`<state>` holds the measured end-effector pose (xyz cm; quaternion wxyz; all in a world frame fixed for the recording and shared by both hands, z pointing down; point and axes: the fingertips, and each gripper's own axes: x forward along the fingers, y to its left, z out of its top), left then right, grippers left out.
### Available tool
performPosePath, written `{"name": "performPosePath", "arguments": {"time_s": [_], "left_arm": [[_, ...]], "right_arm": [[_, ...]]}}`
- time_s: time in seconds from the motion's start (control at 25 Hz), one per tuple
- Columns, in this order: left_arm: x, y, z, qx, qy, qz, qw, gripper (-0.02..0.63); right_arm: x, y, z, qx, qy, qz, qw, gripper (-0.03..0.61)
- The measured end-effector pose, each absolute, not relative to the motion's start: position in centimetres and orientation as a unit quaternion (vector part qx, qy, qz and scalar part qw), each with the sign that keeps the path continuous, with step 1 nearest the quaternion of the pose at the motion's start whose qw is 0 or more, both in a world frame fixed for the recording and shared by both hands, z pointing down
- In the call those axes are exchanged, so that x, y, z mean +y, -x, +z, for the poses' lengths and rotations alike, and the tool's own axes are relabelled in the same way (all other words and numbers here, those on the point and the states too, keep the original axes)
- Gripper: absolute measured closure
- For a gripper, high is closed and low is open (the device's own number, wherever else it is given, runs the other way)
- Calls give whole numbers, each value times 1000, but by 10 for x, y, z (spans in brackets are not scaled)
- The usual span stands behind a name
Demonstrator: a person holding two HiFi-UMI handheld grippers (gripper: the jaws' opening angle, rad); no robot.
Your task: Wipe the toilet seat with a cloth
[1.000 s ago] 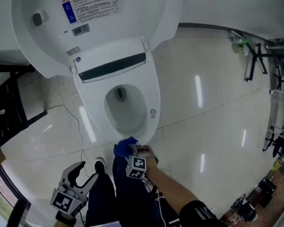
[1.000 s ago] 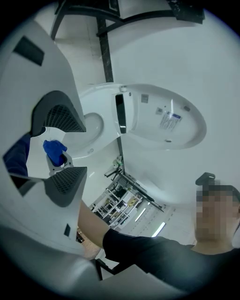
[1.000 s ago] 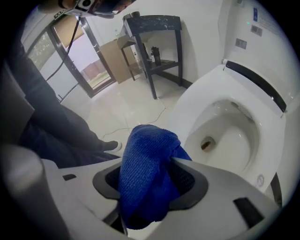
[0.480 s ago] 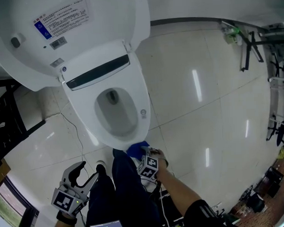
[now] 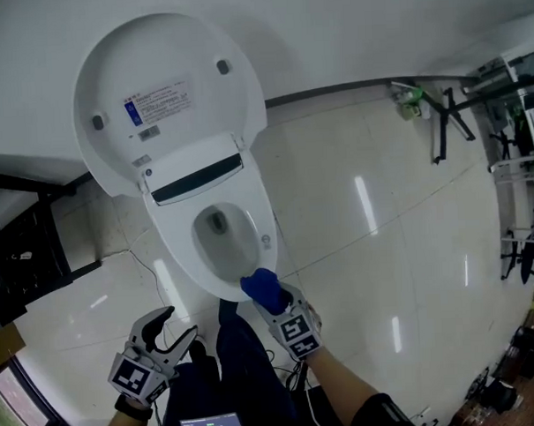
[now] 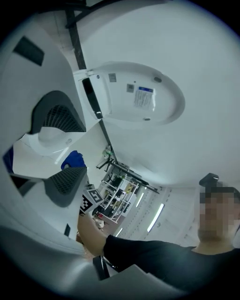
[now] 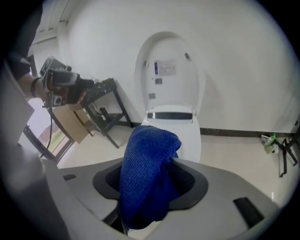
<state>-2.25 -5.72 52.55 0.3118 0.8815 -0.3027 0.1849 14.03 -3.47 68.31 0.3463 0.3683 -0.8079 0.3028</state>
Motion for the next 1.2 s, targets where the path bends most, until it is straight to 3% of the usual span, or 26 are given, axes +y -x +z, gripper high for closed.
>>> {"name": "performPosePath", "arguments": {"time_s": [0.2, 0.52, 0.8, 1.2], "left_arm": [[-53, 36, 479, -302, -905, 149, 262, 373], [21, 85, 370, -292, -935, 89, 182, 373], [133, 134, 297, -267, -949, 66, 155, 373], [216, 173, 257, -275, -948, 48, 151, 373]], "right_arm": [[-43, -122, 590, -821, -419, 259, 289, 331], [52, -85, 455, -817, -487, 230, 208, 331], [168, -54, 363, -801, -541, 200, 158, 331], [239, -17, 262, -814, -539, 210, 55, 334]]}}
